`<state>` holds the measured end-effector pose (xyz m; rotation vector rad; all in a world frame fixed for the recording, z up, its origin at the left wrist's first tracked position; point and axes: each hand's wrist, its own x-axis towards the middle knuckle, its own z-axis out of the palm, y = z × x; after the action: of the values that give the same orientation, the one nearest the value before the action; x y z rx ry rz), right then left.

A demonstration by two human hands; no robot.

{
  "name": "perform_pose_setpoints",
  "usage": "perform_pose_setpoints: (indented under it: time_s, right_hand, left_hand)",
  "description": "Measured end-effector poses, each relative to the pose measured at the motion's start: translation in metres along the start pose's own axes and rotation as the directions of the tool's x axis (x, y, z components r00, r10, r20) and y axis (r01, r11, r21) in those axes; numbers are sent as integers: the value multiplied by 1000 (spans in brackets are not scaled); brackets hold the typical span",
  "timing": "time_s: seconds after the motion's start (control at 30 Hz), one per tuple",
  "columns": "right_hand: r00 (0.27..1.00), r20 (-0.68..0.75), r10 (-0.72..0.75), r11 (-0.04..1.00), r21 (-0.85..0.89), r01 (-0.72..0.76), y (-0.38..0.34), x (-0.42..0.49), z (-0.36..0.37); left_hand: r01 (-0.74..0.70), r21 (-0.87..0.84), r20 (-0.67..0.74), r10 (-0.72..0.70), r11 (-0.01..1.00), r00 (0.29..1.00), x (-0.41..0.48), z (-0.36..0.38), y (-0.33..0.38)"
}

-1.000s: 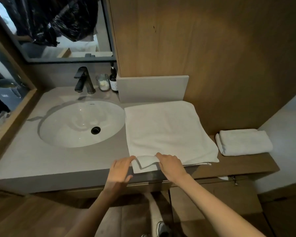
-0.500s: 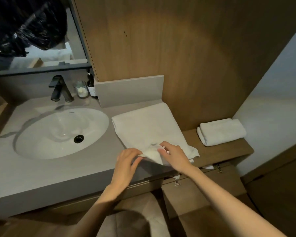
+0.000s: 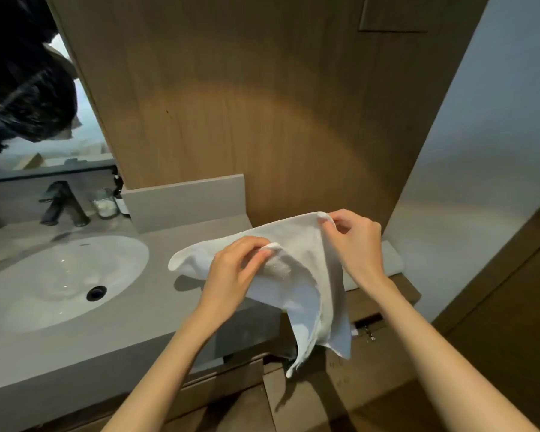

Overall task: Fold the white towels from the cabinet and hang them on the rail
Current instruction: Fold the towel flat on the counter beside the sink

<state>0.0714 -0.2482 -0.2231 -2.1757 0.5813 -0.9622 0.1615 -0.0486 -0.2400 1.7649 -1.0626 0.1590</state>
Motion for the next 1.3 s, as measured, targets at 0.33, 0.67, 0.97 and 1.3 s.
perform_pose_setpoints:
  time_s: [0.33, 0.67, 0.97, 1.3]
  right_hand:
    - [916, 380, -129, 982, 175, 66, 5, -17, -82]
    - [888, 451, -90, 950, 306, -59, 30, -37, -115]
    - [914, 353, -201, 960, 255, 113, 39, -28, -144]
    - [994, 1, -111, 938, 331, 104, 58, -14, -175]
  left_hand:
    - [6, -111, 18, -4, 994, 1000, 10, 76, 74]
    - [17, -28, 10, -17, 999, 1000, 1, 107, 93]
    - [87, -87, 161, -72, 992, 984, -2, 120, 84]
    - [196, 396, 378, -354, 897, 855, -61, 103, -25]
